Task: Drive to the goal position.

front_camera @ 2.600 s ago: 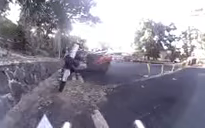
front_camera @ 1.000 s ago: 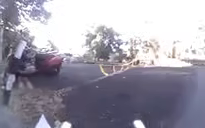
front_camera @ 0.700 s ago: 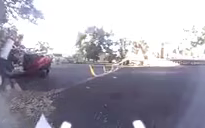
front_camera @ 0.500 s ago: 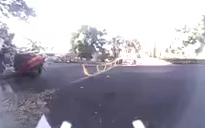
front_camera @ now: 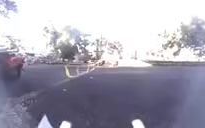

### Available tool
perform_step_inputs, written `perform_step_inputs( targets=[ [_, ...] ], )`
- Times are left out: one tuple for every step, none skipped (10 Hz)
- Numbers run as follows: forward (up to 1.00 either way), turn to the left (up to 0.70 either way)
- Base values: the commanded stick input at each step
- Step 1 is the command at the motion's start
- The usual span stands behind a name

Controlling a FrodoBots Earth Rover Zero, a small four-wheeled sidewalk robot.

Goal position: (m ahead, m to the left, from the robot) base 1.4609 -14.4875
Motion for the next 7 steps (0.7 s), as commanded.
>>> perform_step_inputs(
  targets=[
    [0.00, -0.50],
    [0.00, -0.50],
    [0.00, -0.50],
    [0.00, -0.50],
    [0.00, -0.50],
    [0.00, -0.50],
    [0.00, -0.50]
  ],
)
